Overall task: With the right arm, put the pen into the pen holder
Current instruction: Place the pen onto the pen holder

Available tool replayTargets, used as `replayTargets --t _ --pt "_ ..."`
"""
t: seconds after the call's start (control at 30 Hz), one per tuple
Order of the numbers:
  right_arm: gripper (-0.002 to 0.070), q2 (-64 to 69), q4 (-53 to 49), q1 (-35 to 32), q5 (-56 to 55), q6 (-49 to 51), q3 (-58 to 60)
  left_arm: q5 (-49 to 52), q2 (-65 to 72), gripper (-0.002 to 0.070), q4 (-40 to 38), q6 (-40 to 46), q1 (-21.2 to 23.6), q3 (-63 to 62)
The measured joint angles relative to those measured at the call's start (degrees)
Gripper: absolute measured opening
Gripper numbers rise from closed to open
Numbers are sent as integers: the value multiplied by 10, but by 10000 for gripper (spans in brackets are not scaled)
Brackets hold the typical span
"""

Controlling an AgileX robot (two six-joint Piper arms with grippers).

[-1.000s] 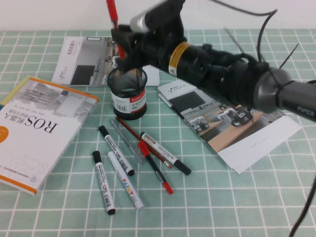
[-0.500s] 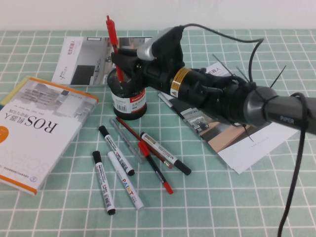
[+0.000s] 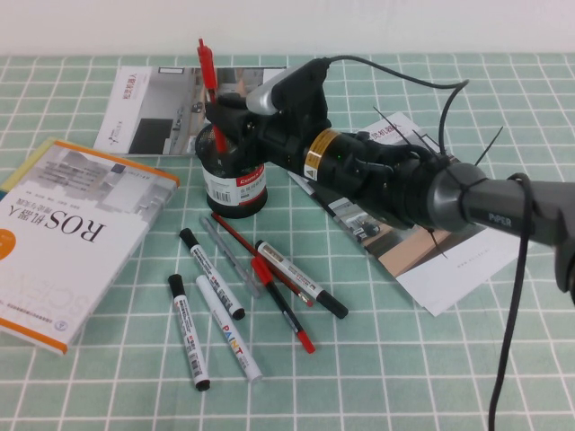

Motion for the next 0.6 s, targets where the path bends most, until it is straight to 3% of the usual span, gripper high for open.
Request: replayTargets --t 0.27,0.6 --pt "89 22 -40 1 10 0 -20 0 0 -4 0 0 0 0" --pt "303 24 -49 2 28 0 -22 0 0 -4 0 0 0 0"
